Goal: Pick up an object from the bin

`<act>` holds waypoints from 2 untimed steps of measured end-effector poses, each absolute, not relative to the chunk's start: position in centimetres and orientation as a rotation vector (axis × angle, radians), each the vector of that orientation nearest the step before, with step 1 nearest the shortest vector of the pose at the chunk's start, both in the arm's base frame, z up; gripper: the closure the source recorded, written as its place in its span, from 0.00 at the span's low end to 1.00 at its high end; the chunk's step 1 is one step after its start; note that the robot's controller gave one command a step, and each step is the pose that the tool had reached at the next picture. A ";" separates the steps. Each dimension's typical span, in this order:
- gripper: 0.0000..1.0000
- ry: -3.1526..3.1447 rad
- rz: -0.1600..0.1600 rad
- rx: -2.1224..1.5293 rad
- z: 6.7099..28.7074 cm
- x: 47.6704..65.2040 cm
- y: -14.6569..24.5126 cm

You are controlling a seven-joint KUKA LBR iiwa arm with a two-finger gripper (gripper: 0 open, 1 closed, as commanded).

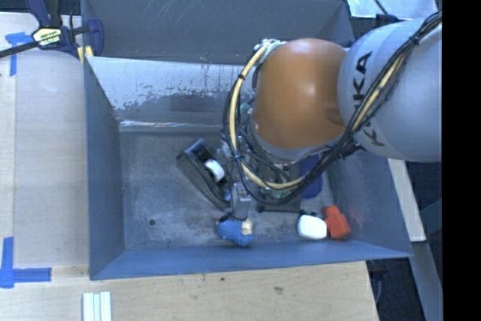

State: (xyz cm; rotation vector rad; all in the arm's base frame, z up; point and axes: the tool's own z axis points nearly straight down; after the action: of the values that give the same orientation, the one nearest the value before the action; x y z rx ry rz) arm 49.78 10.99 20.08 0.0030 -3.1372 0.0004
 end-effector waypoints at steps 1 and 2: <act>0.00 -3.058 0.004 -0.703 10.5 51.5 7.9; 0.00 -3.076 0.001 -0.598 7.3 56.7 9.2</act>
Offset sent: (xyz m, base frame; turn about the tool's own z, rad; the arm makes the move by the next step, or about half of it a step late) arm 0.0185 -0.0293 -0.0937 0.4541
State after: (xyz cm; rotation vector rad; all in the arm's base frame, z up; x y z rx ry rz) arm 56.74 9.19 7.25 -0.5982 -3.0760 0.0007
